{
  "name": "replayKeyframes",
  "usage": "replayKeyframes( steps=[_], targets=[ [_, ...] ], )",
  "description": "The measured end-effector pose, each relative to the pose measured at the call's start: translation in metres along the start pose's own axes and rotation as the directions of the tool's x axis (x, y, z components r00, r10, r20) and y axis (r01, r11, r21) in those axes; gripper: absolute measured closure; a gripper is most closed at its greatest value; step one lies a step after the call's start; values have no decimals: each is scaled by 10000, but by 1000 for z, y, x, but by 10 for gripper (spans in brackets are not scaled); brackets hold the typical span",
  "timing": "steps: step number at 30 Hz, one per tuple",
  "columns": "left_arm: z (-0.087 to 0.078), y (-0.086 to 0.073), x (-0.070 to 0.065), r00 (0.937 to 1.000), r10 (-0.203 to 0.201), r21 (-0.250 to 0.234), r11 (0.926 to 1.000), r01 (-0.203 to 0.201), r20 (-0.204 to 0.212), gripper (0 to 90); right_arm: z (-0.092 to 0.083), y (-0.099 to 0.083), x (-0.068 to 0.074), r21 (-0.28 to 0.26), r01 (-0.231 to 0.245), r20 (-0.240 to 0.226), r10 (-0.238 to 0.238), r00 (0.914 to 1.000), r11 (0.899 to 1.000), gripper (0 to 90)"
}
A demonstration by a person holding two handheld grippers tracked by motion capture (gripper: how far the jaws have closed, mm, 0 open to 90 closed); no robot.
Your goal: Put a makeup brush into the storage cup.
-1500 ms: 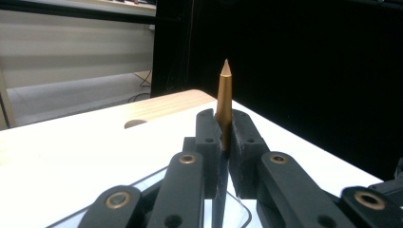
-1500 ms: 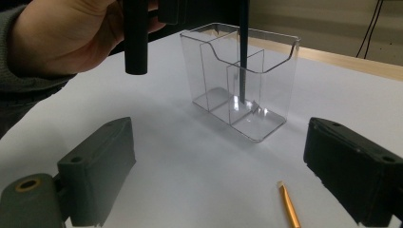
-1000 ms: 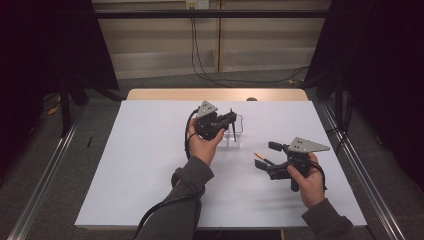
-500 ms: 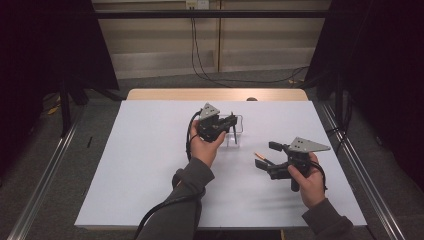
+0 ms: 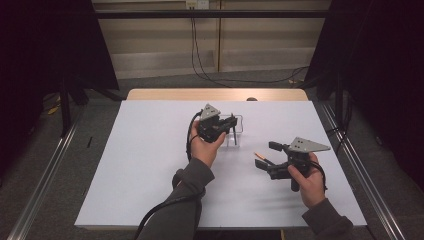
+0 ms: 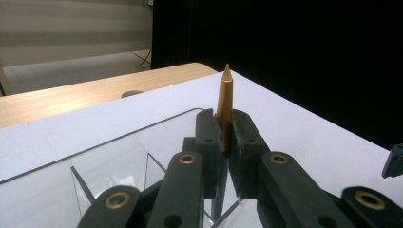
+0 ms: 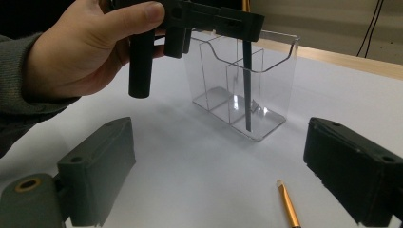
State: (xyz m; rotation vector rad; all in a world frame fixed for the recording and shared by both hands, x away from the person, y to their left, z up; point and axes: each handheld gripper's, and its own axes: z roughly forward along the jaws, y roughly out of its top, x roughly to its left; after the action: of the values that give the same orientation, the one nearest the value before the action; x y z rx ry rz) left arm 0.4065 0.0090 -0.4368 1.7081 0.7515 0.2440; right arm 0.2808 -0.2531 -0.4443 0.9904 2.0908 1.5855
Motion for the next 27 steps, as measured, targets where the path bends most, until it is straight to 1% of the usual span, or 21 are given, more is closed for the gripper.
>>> replayKeyframes(
  steps=[3, 4, 5, 8, 12, 14, 16, 21, 22, 23, 27],
  targets=[
    [0, -1, 1, 10000, -13, 12, 10000, 13, -46, 834, 0, 0, 0, -21, -17, 7, 17, 10000, 10000, 93],
    [0, -1, 1, 10000, 47, 50, 10000, -47, -36, 833, 0, 0, 0, -23, -14, 1, 14, 10000, 10000, 93],
    [0, -1, 1, 10000, -3, 49, 10000, 4, -50, 833, 0, 0, 0, -8, -8, 20, 8, 10000, 10000, 93],
    [0, -1, 2, 10000, 35, 77, 10000, -35, -55, 832, 0, 0, 0, -3, 5, -5, -5, 10000, 10000, 93],
    [0, -2, 1, 10000, -15, 54, 10000, 16, -70, 830, 0, 0, 0, -16, 0, 56, 0, 10000, 10000, 93],
    [-1, -1, 2, 9999, 107, 125, 9999, -107, -70, 829, 0, 0, 0, -22, 19, 6, -19, 10000, 10000, 93],
    [-1, -1, 1, 9999, 83, 105, 9999, -82, -80, 829, 0, 0, 0, 9, 3, 8, -3, 10000, 10000, 93],
    [-1, -1, 2, 9997, 171, 116, 9998, -169, -155, 822, 0, 0, 0, 41, -4, 7, 4, 10000, 10000, 93],
    [-1, -1, 2, 9999, 142, 64, 9999, -142, -41, 820, 0, 0, 0, 34, -11, 5, 11, 10000, 10000, 93],
    [-1, -1, 1, 9998, 113, 74, 9999, -112, -151, 819, 0, 0, 0, 38, -6, 0, 6, 10000, 10000, 93],
    [-2, 0, 2, 9997, 198, 110, 9997, -197, -130, 807, 0, 0, 0, 43, 20, -5, -20, 10000, 10000, 93]
  ],
)
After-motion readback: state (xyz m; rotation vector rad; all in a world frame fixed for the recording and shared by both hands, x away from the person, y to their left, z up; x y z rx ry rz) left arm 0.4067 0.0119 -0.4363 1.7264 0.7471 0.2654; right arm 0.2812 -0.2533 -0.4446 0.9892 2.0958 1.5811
